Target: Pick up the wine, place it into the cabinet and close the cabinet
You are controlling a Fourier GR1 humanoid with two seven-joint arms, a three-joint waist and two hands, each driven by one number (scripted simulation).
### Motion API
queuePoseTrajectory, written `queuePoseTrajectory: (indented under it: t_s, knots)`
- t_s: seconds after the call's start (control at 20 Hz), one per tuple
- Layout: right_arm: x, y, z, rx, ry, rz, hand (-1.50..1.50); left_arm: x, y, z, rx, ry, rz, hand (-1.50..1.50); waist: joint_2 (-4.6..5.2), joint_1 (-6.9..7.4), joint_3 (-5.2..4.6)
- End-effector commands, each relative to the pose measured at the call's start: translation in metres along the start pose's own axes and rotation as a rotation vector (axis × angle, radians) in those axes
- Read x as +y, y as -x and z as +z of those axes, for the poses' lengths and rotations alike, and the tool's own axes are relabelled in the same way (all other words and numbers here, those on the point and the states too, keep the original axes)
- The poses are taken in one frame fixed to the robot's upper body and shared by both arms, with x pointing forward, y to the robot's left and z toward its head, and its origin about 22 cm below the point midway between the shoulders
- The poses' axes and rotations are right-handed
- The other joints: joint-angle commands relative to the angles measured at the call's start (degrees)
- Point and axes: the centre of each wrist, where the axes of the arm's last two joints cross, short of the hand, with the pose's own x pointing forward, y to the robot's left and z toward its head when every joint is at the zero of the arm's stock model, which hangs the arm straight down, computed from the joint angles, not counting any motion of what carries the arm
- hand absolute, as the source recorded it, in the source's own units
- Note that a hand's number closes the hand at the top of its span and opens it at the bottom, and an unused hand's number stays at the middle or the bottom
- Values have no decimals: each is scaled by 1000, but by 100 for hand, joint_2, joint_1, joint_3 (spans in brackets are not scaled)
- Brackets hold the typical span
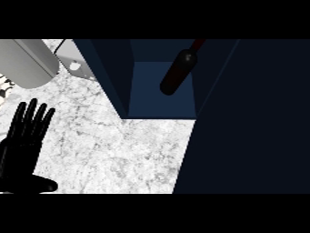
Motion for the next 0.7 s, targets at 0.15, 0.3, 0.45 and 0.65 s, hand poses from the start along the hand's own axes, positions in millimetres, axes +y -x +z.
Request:
queuePoseTrajectory:
  t_s: [0.15, 0.3, 0.45, 0.65]
  knots:
    - [12, -50, 2, -95, -47, -188, 150, 25, -22, 7, -11, 8, -6, -150, -6, 34, -9]
    - [10, -49, -6, -131, -58, -185, 150, 17, -19, 0, -9, 21, -6, -150, 27, 104, -16]
    - [13, -38, -14, -134, -79, -213, 150, 33, -33, -6, -8, 36, -30, -150, 54, 125, -9]
    - [14, -35, -22, -147, -85, -218, 150, 33, -43, -11, -4, 41, -17, -150, 56, 235, -16]
